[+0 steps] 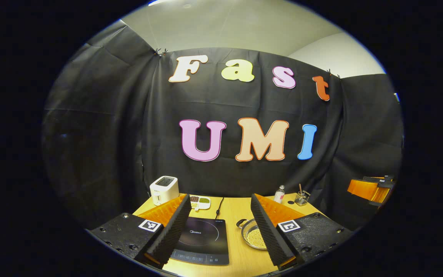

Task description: First push the handle of the pot to place it horizontally, then grasp the pot with both hands and set it on the induction cooktop.

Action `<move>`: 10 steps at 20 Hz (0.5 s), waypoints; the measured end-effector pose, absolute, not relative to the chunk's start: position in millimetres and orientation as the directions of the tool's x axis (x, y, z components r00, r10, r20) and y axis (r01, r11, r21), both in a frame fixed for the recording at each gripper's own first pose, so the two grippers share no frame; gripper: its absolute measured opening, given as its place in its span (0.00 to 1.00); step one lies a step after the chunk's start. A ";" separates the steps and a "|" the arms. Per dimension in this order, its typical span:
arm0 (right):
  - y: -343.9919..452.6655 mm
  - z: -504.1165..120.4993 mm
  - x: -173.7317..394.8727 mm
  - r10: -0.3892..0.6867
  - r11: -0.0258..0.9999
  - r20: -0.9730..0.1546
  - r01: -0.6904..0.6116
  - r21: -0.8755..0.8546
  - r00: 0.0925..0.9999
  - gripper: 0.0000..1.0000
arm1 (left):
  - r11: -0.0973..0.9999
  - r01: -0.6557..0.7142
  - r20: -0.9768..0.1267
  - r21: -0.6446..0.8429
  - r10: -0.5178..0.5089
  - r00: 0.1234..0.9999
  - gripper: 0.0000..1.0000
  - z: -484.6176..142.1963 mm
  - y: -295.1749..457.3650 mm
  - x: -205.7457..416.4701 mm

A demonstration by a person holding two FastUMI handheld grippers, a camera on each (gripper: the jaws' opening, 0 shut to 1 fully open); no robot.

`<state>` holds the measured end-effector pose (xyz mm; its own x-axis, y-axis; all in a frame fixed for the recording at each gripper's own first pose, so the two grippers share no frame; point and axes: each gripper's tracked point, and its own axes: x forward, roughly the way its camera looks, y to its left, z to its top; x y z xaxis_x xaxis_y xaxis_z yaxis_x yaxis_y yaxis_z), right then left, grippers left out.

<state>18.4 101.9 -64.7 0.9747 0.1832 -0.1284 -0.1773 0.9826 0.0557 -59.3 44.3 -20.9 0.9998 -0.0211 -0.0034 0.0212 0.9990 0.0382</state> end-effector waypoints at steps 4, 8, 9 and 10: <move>101.8 -84.8 36.5 0.184 0.983 -0.160 -0.184 0.016 0.970 0.94 | 1.000 -0.007 -0.036 -0.001 0.007 0.999 0.90 -36.8 58.5 -58.2; 96.2 -111.1 54.1 0.182 0.983 -0.247 -0.175 0.048 0.952 0.51 | 0.999 -0.026 -0.072 -0.030 0.024 0.997 0.95 -50.8 69.7 -50.9; 91.1 -112.0 58.5 0.178 0.984 -0.261 -0.168 0.062 0.949 0.36 | 0.999 -0.030 -0.078 -0.034 0.027 0.997 0.95 -54.3 72.7 -49.0; 88.5 -115.0 59.9 0.186 0.982 -0.282 -0.173 0.073 0.941 0.21 | 0.999 -0.033 -0.086 -0.037 0.029 0.996 0.95 -56.8 75.0 -46.0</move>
<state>59.9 88.5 -115.0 0.9411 0.1864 -0.2822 -0.1726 0.9823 0.0731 -46.0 75.0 -56.8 0.9959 0.0293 -0.0855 -0.0326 0.9988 -0.0373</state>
